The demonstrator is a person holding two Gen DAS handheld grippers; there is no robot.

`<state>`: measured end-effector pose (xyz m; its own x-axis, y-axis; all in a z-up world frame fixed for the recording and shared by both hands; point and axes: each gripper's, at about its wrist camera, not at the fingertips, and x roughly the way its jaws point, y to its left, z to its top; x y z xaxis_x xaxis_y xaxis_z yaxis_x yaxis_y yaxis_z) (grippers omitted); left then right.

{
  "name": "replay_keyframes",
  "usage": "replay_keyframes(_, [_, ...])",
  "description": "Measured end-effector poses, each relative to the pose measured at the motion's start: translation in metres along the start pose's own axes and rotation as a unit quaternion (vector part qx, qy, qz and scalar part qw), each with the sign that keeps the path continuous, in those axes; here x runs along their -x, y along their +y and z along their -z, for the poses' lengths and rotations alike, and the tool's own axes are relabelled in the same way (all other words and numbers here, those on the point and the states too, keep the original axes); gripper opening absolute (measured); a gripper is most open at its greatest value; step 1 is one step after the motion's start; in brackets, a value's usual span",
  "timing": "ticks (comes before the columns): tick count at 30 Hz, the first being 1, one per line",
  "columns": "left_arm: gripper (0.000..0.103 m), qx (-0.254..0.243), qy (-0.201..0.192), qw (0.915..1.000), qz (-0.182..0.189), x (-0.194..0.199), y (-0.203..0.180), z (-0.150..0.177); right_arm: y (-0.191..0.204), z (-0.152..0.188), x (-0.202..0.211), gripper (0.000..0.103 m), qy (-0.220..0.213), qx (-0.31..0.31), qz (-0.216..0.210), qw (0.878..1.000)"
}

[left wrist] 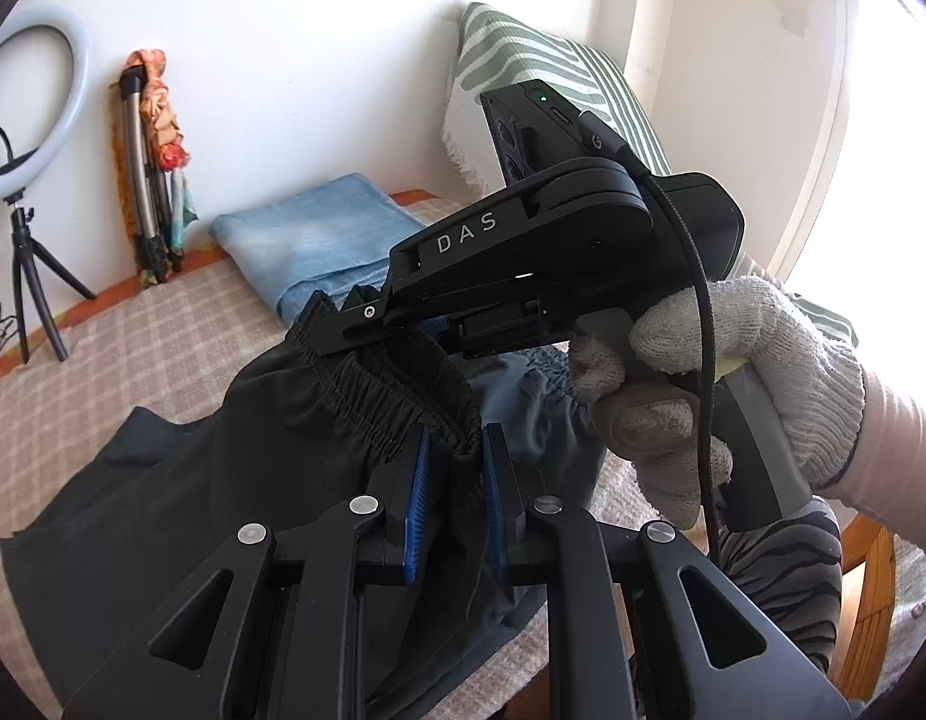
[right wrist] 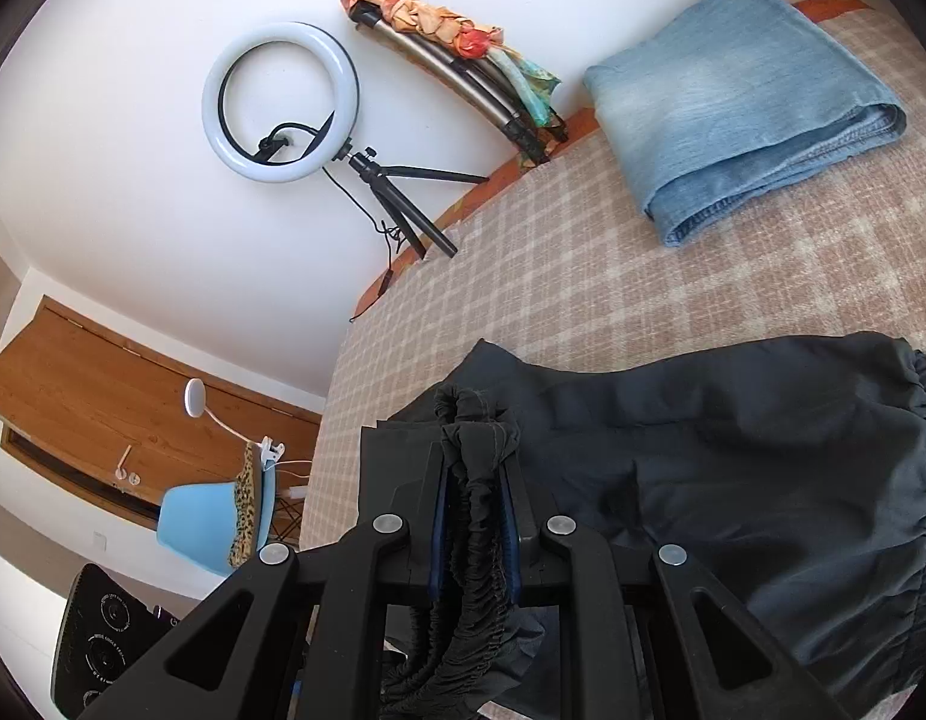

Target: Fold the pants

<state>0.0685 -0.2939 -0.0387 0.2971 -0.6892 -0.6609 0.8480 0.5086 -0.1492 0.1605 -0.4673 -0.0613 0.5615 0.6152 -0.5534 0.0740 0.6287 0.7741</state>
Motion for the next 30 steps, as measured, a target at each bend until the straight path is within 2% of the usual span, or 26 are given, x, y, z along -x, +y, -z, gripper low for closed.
replay_keyframes(3, [0.016,0.011,0.017,0.9996,0.020,-0.015,-0.007,0.005,-0.029,0.001,0.005,0.014,-0.002,-0.016,0.011,1.000])
replay_keyframes(6, [0.019,0.014,0.029,0.9992,0.022,-0.013,-0.006,0.012,-0.048,0.000,0.003,0.014,-0.001,-0.025,0.010,1.000])
replay_keyframes(8, [0.033,0.027,0.032,0.9990,0.017,-0.001,0.001,0.020,-0.057,0.000,0.002,0.014,0.000,-0.027,0.012,1.000])
replay_keyframes(10, [0.035,0.040,0.022,0.9989,0.009,0.018,0.014,0.031,-0.062,0.000,0.000,0.018,0.003,-0.029,0.011,1.000])
replay_keyframes(11, [0.035,0.046,0.019,0.9988,-0.003,0.028,0.023,0.037,-0.065,0.000,0.000,0.019,0.003,-0.029,0.009,1.000])
replay_keyframes(14, [0.035,0.073,0.017,0.9953,-0.061,0.053,0.061,0.060,-0.074,0.000,0.000,0.036,0.004,-0.043,0.006,0.999])
replay_keyframes(16, [0.035,0.101,0.022,0.9900,-0.096,0.066,0.092,0.080,-0.080,0.001,0.002,0.049,0.006,-0.060,0.001,0.998])
replay_keyframes(18, [0.035,0.137,0.024,0.9816,-0.131,0.075,0.125,0.101,-0.082,0.003,0.004,0.056,0.010,-0.063,-0.001,0.998])
replay_keyframes(19, [0.035,0.157,0.025,0.9771,-0.142,0.080,0.140,0.111,-0.081,0.005,0.004,0.064,0.015,-0.059,0.009,0.998])
replay_keyframes(21, [0.035,0.185,0.025,0.9678,-0.169,0.089,0.165,0.128,-0.073,0.011,0.003,0.069,0.031,-0.036,0.053,0.997])
replay_keyframes(23, [0.035,0.200,0.029,0.9602,-0.192,0.096,0.184,0.141,-0.060,0.020,-0.002,0.069,0.050,0.009,0.106,0.993])
replay_keyframes(25, [0.035,0.214,0.032,0.9541,-0.207,0.101,0.198,0.151,-0.046,0.030,-0.010,0.065,0.060,0.057,0.165,0.983])
replay_keyframes(26, [0.035,0.222,0.031,0.9512,-0.212,0.103,0.204,0.155,-0.042,0.033,-0.015,0.059,0.064,0.075,0.187,0.977])
replay_keyframes(27, [0.035,0.229,0.029,0.9488,-0.216,0.105,0.209,0.158,-0.038,0.037,-0.020,0.040,0.067,0.088,0.202,0.973])
replay_keyframes(28, [0.035,0.235,0.026,0.9470,-0.218,0.108,0.213,0.161,-0.036,0.039,-0.025,0.030,0.072,0.094,0.211,0.970])
replay_keyframes(29, [0.035,0.240,0.023,0.9454,-0.219,0.111,0.215,0.163,-0.034,0.041,-0.027,0.028,0.071,0.096,0.213,0.970])
replay_keyframes(30, [0.035,0.246,0.022,0.9442,-0.218,0.114,0.217,0.165,-0.032,0.042,-0.026,0.021,0.066,0.097,0.212,0.970])
